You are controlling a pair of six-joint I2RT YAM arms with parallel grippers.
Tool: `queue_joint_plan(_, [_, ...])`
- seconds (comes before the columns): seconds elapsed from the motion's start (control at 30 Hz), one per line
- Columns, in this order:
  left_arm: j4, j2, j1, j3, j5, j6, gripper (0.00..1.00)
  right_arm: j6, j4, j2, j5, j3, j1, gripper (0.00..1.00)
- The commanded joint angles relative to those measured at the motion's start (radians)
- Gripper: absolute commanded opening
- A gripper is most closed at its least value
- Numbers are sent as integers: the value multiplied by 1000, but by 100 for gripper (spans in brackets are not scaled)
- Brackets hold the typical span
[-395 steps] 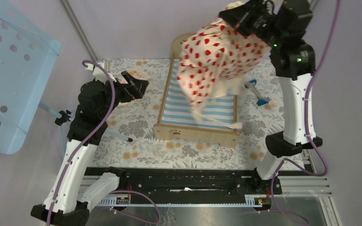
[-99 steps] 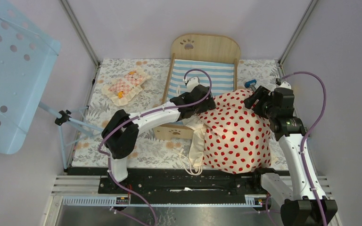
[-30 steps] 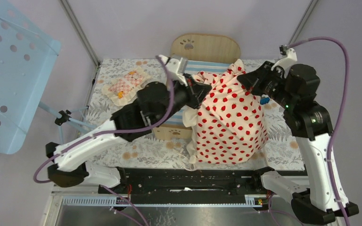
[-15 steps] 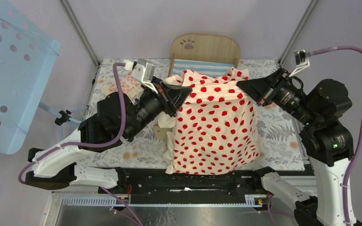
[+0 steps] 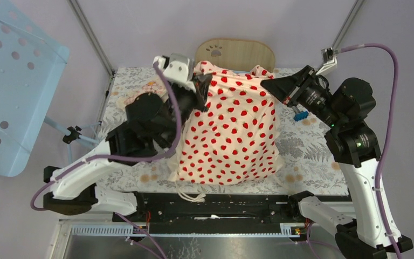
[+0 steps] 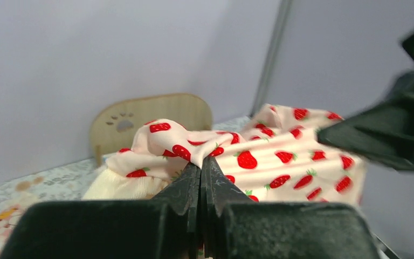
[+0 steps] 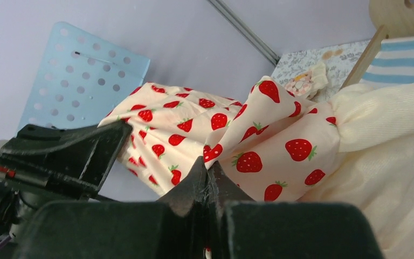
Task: Set up the pet bed
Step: Pick up the mattress at the center of the board, then place the mattress on the bed frame.
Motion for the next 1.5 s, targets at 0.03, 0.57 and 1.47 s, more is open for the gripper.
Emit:
queue_joint_plan(0.03, [-73,77,316,181,40,-73,0,-48,126,19,132,-11,-17,0])
queue_joint_plan(0.57, [-12,292,783,210,472,-208,0,-170,288,229,285,-18,-17,0])
queue_joint_plan(1.47, [145,750,961,424,745,-269,0,-370,501,563,518,78,-61,0])
